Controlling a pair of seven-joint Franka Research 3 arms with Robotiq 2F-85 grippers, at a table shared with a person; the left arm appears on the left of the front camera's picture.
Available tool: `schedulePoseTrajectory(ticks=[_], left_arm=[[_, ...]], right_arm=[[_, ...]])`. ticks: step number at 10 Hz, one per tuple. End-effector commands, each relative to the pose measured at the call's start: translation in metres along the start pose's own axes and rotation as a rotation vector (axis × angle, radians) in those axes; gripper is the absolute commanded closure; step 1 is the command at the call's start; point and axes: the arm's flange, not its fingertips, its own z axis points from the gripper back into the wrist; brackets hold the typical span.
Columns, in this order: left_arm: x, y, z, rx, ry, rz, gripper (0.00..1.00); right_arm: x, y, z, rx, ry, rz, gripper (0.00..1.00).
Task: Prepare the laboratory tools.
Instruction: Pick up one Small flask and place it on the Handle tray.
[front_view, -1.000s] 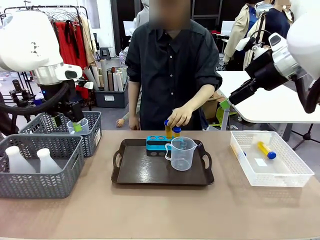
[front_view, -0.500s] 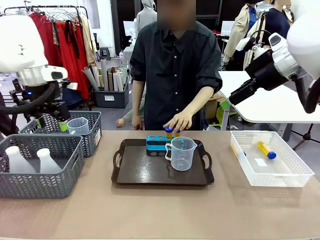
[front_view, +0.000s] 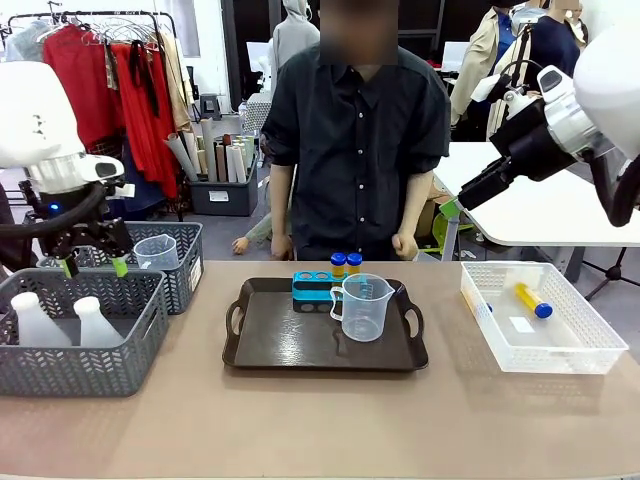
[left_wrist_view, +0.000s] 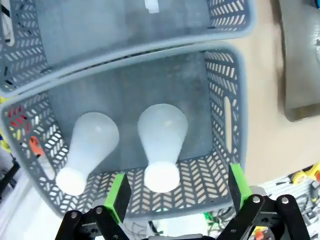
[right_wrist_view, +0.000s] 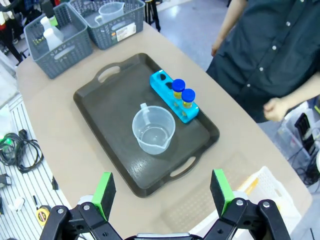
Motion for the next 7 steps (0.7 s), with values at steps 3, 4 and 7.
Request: schedulePoseTrajectory(ticks=[3,4,7], left_arm=[[-0.020,-0.007,-0.030,0.077,-0.076,0.183,0.00],[-0.025,-0.003,-0.035,0.063,-0.083,0.200,0.00],[-0.034,0.010,-0.044,0.036,-0.068,0.217,0.00]], right_arm=[[0.001,0.000,0.001,0.014,-0.011,-0.008,0.00],[0.001,0.000,0.001,0.014,-0.011,-0.008,0.00],[0.001,0.000,0.001,0.014,-0.011,-0.008,0.00]])
